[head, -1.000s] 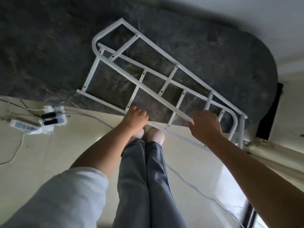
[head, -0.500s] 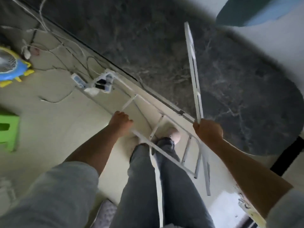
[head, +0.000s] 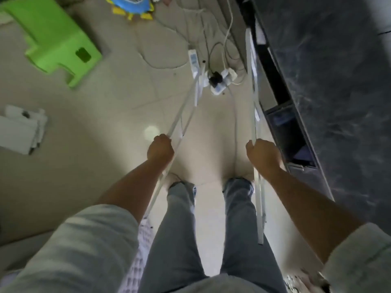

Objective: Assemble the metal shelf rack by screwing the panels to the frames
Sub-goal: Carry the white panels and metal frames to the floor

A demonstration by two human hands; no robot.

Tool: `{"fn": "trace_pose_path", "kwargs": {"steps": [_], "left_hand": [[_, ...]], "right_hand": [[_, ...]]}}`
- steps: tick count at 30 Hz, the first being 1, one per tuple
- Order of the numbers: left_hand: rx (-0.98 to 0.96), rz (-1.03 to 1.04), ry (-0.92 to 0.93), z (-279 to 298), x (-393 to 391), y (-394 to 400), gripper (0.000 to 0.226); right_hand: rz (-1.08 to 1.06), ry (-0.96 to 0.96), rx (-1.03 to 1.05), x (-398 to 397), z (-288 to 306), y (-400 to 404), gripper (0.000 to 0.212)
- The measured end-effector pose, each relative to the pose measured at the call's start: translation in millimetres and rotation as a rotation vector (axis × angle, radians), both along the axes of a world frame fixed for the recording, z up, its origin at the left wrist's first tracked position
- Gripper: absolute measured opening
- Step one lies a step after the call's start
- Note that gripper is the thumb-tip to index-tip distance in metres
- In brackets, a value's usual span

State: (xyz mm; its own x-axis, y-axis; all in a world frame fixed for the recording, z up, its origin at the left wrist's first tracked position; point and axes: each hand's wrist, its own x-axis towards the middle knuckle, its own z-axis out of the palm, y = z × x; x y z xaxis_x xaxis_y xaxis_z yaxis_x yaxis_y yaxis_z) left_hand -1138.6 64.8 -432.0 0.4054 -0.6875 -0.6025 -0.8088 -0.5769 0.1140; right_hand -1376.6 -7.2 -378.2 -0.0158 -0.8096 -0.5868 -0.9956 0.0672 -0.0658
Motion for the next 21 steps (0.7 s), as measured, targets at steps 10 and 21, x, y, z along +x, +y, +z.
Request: {"fn": "trace_pose_path", "kwargs": {"steps": [10, 21], "left_hand": [[-0.188, 0.739, 0.152, 32.1, 189.0, 56.4, 0.034], [-0.086, 1.188, 0.124, 48.3, 388.4, 104.6, 0.029]], "right_hand": [[0.413, -0.22, 0.024, 272.1, 15.0, 21.5, 0.047], [0.868, -0.249, -0.029, 496.0, 17.1, -23.6, 0.037]]}}
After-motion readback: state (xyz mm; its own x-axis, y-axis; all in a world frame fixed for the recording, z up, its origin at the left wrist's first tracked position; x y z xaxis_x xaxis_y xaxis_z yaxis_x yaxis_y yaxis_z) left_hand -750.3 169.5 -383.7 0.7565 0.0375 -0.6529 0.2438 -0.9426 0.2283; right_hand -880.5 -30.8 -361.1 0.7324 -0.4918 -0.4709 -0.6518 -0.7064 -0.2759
